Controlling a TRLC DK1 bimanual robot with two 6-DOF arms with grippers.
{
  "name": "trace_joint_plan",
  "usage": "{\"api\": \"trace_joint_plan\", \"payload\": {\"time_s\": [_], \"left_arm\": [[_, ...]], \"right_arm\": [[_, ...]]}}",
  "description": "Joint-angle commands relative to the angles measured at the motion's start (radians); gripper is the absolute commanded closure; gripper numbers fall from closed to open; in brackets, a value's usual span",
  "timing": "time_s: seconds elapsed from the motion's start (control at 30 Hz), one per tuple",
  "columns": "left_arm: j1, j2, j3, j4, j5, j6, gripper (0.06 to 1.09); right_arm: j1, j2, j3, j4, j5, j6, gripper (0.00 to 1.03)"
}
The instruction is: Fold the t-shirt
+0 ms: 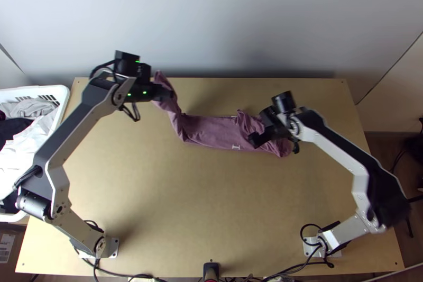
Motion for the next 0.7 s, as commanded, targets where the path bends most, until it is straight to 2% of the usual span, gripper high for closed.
{"api": "trace_joint_plan", "payload": {"time_s": [0.0,0.23,0.33,0.67], "left_arm": [[-0.121,0.037,0.078,0.051,0.003,-0.036,1.05],[-0.266,0.132,0.164,0.131,0.003,-0.062,1.05],[-0.345,0.236,0.255,0.182,0.003,-0.071,1.05],[-0.463,0.429,0.451,0.222,0.003,-0.088,1.05]], "right_arm": [[-0.071,-0.179,0.036,-0.088,-0.052,0.017,0.03],[-0.12,-0.319,0.013,-0.185,-0.054,0.029,0.03],[-0.189,-0.403,-0.049,-0.223,-0.052,0.009,0.03],[-0.276,-0.485,-0.115,-0.262,-0.052,-0.026,0.03]]}}
